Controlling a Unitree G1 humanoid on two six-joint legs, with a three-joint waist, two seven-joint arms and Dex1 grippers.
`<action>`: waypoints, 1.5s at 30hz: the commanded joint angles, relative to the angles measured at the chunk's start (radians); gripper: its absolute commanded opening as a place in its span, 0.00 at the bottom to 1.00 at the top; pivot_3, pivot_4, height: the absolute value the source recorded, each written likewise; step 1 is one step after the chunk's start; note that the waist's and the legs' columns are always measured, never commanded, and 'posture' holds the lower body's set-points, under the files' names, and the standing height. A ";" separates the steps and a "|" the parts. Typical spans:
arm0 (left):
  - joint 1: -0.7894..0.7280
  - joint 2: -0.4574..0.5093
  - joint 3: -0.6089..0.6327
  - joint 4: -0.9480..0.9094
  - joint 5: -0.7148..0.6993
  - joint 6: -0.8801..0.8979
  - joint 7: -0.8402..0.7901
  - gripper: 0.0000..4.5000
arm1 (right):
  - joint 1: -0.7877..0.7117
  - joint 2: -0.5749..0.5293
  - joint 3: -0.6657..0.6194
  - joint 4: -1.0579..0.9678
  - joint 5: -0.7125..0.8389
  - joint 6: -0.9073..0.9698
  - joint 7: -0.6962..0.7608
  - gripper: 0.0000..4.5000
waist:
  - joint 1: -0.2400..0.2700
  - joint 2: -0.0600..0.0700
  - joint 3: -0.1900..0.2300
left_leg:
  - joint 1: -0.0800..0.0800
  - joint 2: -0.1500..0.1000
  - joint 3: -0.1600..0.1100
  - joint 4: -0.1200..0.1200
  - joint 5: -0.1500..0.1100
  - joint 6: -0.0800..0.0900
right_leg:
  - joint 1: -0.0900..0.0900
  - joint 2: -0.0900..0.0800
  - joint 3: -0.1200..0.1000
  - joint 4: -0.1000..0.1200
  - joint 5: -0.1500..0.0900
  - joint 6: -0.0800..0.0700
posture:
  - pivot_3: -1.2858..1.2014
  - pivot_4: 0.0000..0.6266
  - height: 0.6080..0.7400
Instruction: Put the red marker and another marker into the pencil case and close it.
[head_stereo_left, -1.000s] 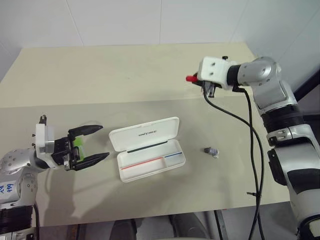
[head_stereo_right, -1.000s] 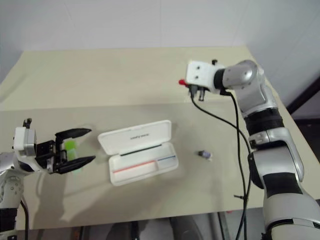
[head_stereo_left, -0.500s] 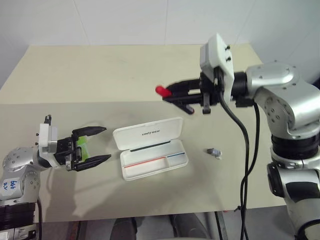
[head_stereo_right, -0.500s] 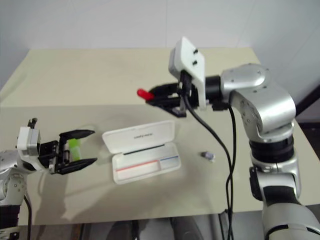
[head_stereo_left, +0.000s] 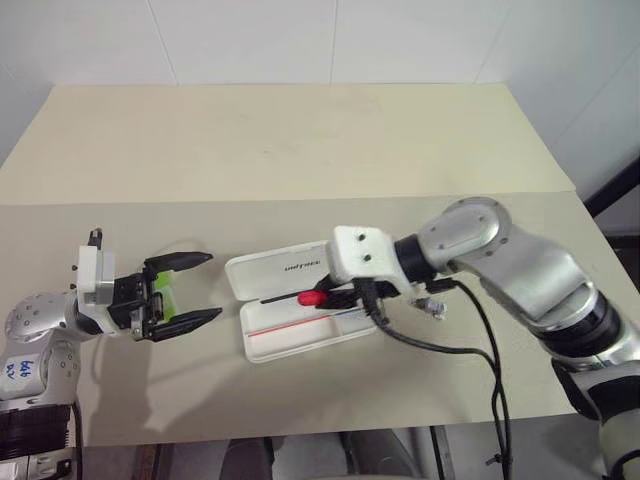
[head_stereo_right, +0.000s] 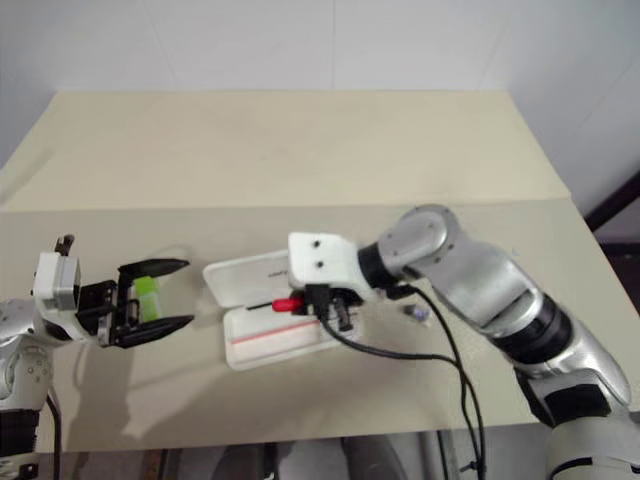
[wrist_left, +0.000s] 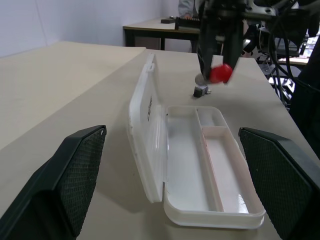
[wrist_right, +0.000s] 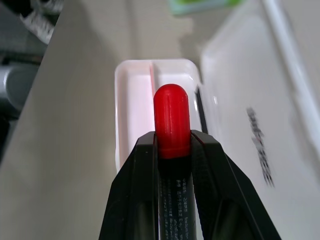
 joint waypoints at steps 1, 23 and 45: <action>0.020 0.000 0.022 -0.035 -0.011 -0.007 0.011 1.00 | -0.036 0.017 0.036 -0.004 -0.071 -0.068 -0.004 0.13 | 0.001 0.000 0.000 | 0.000 0.000 0.000 0.000 0.000 0.000 | 0.000 0.000 0.000 0.000 0.000 0.000 | 0.52 0.24 1.00; 0.067 -0.016 0.028 -0.085 -0.017 -0.014 0.058 1.00 | -0.085 0.191 0.122 0.115 -0.210 0.035 -0.023 0.13 | 0.000 -0.001 0.000 | 0.001 0.000 0.000 0.001 0.000 -0.001 | 0.000 0.000 0.000 0.002 0.000 0.000 | 0.52 0.24 1.00; 0.077 -0.026 0.027 -0.091 -0.005 0.000 0.104 1.00 | 0.020 0.066 -0.052 0.057 -0.032 0.006 0.097 1.00 | 0.002 -0.001 -0.001 | 0.000 -0.001 0.000 0.001 0.000 0.000 | 0.001 0.000 0.000 0.000 0.000 0.000 | 0.52 0.24 1.00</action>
